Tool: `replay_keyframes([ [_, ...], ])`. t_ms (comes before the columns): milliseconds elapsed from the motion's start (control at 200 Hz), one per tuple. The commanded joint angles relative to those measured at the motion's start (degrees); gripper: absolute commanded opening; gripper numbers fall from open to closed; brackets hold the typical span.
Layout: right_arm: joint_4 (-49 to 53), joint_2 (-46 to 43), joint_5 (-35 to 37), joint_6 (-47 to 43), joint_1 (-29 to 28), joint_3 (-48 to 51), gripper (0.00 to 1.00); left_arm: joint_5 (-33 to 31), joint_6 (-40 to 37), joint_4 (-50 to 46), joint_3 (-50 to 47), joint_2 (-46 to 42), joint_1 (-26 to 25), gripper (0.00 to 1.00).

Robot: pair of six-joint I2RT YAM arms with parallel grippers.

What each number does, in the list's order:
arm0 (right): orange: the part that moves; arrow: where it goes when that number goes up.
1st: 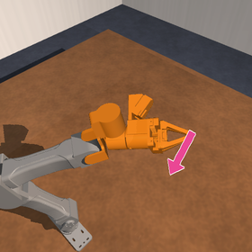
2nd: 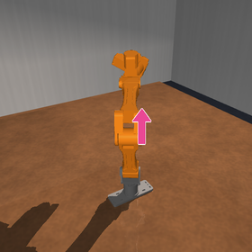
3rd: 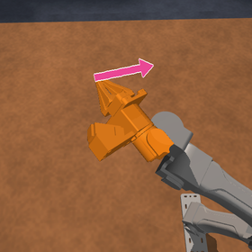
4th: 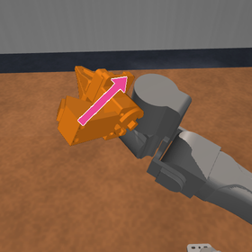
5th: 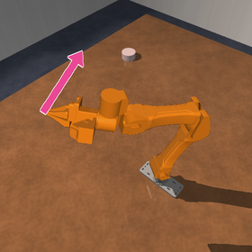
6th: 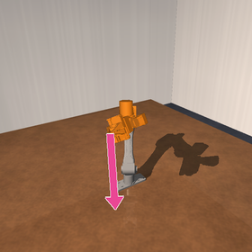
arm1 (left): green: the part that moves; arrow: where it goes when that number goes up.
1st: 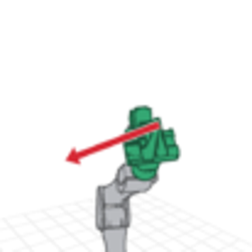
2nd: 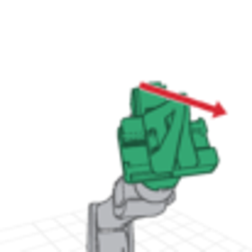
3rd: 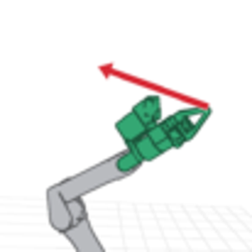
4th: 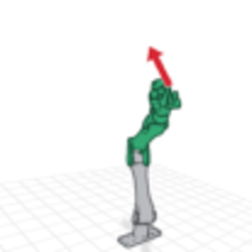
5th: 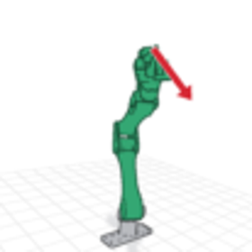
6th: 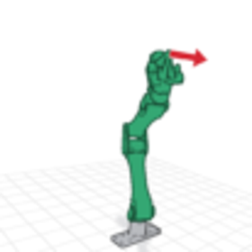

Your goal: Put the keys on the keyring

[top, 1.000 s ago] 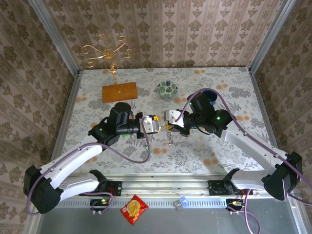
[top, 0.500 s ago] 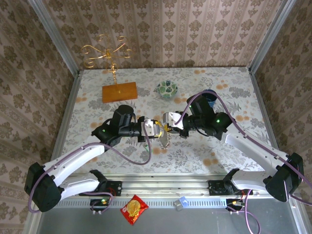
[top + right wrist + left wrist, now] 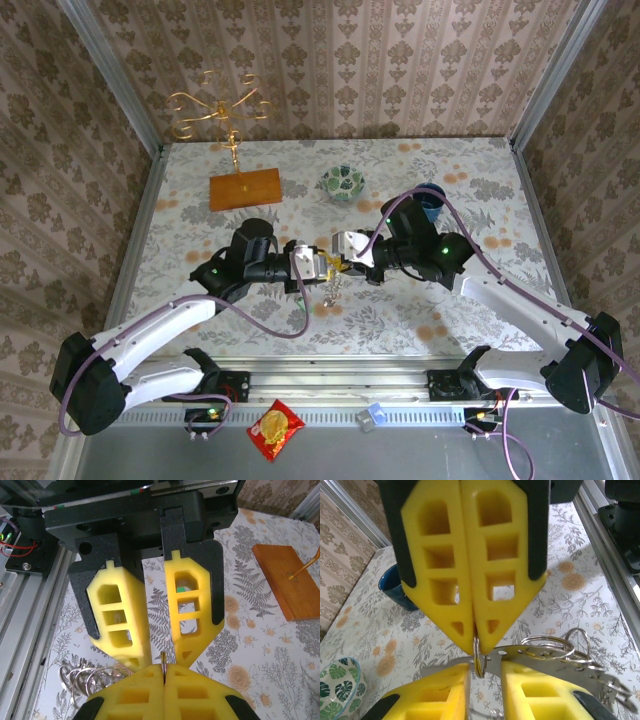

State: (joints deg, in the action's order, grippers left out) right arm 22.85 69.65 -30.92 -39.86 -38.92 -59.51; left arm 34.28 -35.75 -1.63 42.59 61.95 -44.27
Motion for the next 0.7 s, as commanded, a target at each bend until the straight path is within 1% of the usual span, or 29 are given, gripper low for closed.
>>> replay_keyframes([
  [0,-2.09,-1.37,-2.08,0.83,-0.55,0.4,0.0,1.93,2.09,3.01,-1.11,-1.31,-0.43,0.21],
  [255,-2.64,-0.88,-2.97,1.46,-0.89,0.44,0.0,2.19,3.87,6.21,-1.94,-1.43,-0.46,0.14],
  [420,-3.3,-1.42,-2.69,1.71,-0.88,1.28,0.0,1.97,4.29,7.52,-2.43,-1.75,-0.45,0.0],
  [440,-3.39,-1.66,-2.35,1.71,-0.95,1.54,0.0,1.81,4.21,7.5,-2.42,-1.83,-0.46,0.0],
  [465,-3.49,-2.02,-1.33,1.6,-0.98,1.85,0.07,1.56,4.08,7.39,-2.5,-1.92,-0.46,0.0],
  [485,-3.64,-2.4,-0.39,1.47,-0.9,2.23,0.16,1.35,3.98,7.32,-2.43,-2.06,-0.46,0.0],
  [510,-3.7,-3.06,0.99,1.02,-0.89,2.83,0.23,0.98,3.89,7.12,-2.43,-2.25,-0.47,0.0],
  [575,-3.78,-5.31,4.85,-1.19,-0.81,4.49,0.35,-0.26,3.42,6.38,-2.35,-2.77,-0.54,0.0],
  [625,-3.7,-6.92,8.38,-2.9,-0.73,5.61,0.41,-1.74,2.73,5.31,-1.99,-3.14,-0.78,0.0],
  [695,-2.04,-8.44,12.69,-5.84,-0.74,6.39,0.42,-4.58,1.02,2.69,-0.85,-3.25,-1.42,0.0],
])
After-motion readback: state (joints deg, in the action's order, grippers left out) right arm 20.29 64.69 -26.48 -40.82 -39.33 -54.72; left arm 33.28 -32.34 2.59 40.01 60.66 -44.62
